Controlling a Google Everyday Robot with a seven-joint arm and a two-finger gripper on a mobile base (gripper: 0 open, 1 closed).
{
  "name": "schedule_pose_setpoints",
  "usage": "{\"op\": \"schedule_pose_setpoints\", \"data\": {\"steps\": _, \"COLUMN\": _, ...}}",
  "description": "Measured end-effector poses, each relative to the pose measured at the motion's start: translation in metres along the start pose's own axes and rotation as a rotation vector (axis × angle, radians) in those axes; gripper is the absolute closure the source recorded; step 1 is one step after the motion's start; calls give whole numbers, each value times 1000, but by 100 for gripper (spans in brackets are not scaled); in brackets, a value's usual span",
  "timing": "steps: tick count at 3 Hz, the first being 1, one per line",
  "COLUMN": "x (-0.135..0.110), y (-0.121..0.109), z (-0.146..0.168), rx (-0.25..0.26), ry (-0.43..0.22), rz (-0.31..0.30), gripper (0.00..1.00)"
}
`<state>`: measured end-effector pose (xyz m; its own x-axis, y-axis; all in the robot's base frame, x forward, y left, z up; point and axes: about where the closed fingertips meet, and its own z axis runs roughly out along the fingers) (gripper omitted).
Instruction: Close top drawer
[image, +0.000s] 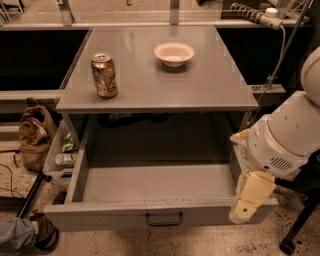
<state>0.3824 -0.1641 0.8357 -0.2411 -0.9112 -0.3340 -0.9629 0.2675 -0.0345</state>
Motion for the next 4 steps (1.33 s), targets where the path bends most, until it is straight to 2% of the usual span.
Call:
{"op": "schedule_pose_setpoints", "data": {"steps": 2, "x": 7, "y": 4, "z": 11, "rx": -16, "ry": -9, "rz": 19, "gripper": 0}}
{"op": "schedule_pose_setpoints", "data": {"steps": 3, "x": 15, "y": 18, "z": 33, "rx": -41, "ry": -25, "rz": 46, "gripper": 0}}
{"op": "schedule_pose_setpoints", "data": {"steps": 4, "x": 16, "y": 34, "z": 67, "rx": -81, "ry": -53, "rz": 31, "gripper": 0}}
